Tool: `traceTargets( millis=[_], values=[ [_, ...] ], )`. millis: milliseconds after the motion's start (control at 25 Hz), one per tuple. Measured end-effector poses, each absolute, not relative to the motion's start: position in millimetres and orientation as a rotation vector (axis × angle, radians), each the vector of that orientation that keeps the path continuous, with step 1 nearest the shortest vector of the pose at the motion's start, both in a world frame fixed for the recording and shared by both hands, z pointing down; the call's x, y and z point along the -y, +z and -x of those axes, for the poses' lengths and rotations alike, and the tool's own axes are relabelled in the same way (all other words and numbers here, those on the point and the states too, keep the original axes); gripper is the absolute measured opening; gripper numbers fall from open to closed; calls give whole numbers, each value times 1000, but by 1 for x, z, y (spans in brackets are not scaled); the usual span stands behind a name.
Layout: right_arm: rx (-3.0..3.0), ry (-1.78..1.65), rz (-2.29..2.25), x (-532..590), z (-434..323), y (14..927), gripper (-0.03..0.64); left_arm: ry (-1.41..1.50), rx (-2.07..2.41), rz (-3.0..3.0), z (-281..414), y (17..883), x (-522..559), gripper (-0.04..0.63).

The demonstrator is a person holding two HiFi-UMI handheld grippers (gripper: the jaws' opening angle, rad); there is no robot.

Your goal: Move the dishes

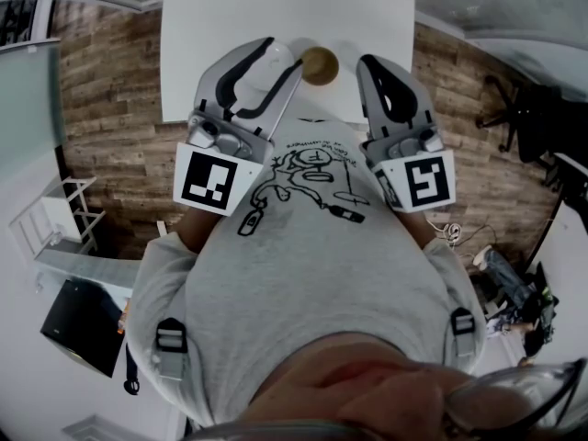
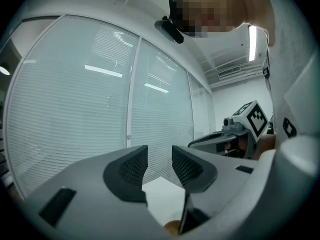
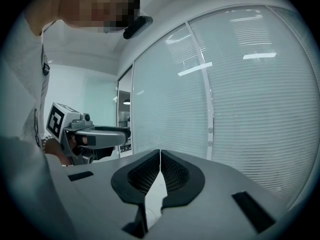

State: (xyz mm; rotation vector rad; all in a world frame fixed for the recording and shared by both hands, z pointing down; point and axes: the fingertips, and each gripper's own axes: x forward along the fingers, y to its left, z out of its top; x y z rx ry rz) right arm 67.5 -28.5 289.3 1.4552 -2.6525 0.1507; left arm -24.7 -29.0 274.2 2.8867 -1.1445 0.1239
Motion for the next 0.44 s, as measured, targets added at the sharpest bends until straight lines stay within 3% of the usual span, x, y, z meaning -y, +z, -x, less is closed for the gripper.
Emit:
traceTargets(
  millis=[440],
  values=[
    [2637, 143, -1443, 29, -72, 290, 38, 141, 1146, -2899, 23, 273, 28, 152]
  ],
)
